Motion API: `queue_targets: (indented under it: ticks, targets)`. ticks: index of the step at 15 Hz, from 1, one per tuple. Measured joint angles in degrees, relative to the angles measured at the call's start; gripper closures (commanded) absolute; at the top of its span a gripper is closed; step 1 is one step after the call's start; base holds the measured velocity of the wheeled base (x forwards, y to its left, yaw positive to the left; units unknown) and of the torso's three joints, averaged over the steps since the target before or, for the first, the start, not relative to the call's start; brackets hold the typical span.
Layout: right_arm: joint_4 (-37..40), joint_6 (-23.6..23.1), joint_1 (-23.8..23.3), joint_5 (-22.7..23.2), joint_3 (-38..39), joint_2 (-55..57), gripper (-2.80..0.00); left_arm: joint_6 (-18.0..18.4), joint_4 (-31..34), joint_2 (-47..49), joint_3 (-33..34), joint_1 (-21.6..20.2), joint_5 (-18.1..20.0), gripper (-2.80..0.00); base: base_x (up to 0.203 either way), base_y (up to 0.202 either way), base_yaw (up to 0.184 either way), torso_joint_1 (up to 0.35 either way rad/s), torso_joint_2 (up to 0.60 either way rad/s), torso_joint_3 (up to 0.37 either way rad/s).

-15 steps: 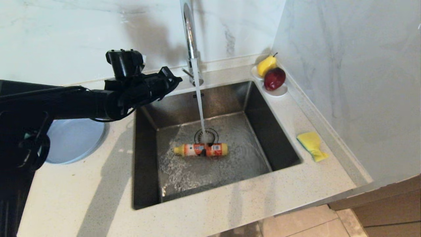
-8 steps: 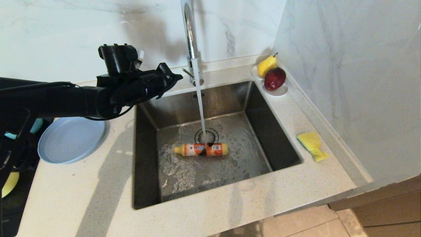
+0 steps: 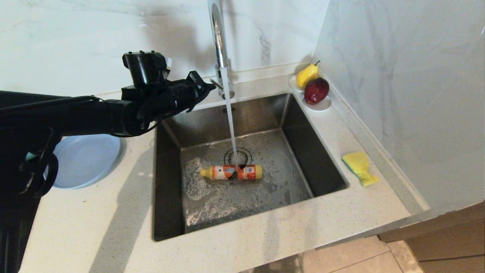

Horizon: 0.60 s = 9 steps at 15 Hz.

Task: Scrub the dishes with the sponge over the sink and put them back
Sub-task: Turn off the faucet

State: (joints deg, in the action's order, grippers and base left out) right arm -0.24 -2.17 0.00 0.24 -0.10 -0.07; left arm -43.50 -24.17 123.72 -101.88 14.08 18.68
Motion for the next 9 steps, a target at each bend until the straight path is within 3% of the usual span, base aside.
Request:
queue_targets:
  ticks: [4,9]
  targets:
    - [0.0,0.02,0.0,0.0,0.0,0.0,0.0,-1.56,0.06,2.58,-4.3,0.09,-3.28,0.0,0.0,0.0,0.0,0.0,0.0,0.0]
    - [0.0,0.01,0.0,0.0,0.0,0.0,0.0,-1.6,-0.6,3.89,-5.86,0.02,-3.5,0.0,0.0,0.0,0.0,0.0,0.0,0.0]
